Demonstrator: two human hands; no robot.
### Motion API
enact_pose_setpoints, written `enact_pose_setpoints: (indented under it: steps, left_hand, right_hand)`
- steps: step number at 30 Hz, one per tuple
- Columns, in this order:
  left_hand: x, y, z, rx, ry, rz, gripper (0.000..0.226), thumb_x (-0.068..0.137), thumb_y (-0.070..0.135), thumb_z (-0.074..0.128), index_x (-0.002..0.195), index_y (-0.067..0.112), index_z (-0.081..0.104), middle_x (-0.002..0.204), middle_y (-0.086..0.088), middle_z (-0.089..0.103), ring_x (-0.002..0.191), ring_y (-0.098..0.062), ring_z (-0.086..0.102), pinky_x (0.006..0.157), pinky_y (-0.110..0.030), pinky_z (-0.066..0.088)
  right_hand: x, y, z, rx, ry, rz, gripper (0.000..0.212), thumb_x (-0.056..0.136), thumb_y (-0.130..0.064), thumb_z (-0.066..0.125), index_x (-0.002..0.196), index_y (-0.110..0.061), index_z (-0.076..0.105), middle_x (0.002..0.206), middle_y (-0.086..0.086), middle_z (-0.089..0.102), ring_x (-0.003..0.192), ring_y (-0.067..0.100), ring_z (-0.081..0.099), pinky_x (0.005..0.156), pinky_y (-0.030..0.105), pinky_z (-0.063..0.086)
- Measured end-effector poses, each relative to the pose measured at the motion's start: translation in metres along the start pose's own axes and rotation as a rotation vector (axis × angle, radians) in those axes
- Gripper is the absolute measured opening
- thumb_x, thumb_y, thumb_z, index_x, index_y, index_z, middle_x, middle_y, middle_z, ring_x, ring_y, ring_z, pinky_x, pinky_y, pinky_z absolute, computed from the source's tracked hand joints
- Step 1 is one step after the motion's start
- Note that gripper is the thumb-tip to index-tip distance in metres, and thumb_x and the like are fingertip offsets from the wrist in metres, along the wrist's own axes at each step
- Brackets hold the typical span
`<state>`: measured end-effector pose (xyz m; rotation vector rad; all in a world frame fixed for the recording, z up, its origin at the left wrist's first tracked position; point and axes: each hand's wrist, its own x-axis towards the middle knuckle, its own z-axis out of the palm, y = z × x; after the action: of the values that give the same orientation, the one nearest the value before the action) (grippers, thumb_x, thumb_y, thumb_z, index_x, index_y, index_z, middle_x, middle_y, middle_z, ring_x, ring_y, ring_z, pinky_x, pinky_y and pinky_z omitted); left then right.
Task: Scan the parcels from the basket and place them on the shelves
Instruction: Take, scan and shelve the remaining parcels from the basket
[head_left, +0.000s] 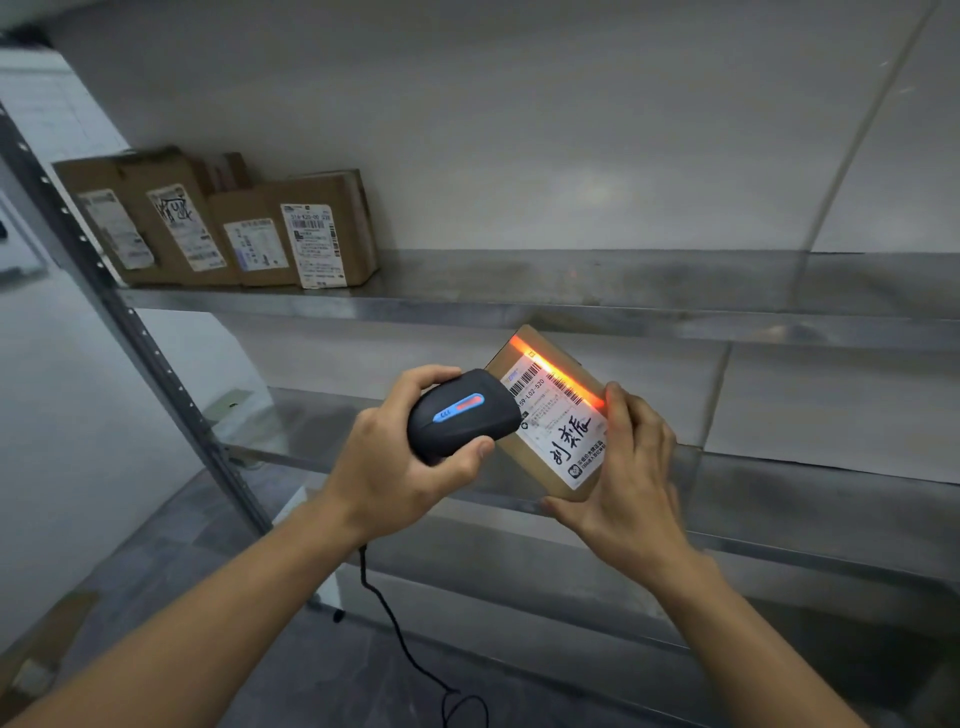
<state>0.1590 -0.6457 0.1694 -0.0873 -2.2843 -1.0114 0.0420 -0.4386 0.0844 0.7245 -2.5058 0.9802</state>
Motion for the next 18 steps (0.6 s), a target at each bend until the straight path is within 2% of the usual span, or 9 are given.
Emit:
enact_pose_setpoints:
  steps: [4,11,18]
  left_hand:
    - [-0.003,-0.013,-0.015,-0.029,-0.023,-0.012,0.06,0.069,0.055,0.075,0.122,0.041,0.052,0.111,0.03,0.066,0.089,0.0,0.071,0.071,-0.008,0.05]
    - [-0.004,-0.045,-0.05,0.032,-0.097,0.068,0.064,0.071,0.054,0.076,0.128,0.037,0.052,0.111,0.035,0.064,0.089,0.005,0.069,0.073,-0.01,0.052]
    - [0.001,-0.077,-0.096,-0.084,0.073,0.057,0.064,0.073,0.052,0.075,0.129,0.033,0.051,0.112,0.023,0.066,0.095,0.006,0.069,0.071,-0.006,0.05]
  right_hand:
    - [0.0,-0.022,0.014,-0.006,0.021,0.036,0.142,0.057,-0.046,0.097,0.162,-0.018,0.005,0.155,0.002,0.015,0.145,0.022,0.015,0.087,0.041,0.053]
    - [0.001,-0.057,0.033,-0.033,0.042,0.055,0.14,0.058,-0.047,0.095,0.162,-0.016,0.006,0.155,-0.002,0.014,0.144,0.022,0.016,0.088,0.046,0.052]
    - [0.023,-0.096,0.058,-0.021,0.177,0.045,0.14,0.055,-0.047,0.097,0.161,-0.01,0.012,0.153,0.006,0.021,0.138,0.025,0.023,0.098,0.037,0.041]
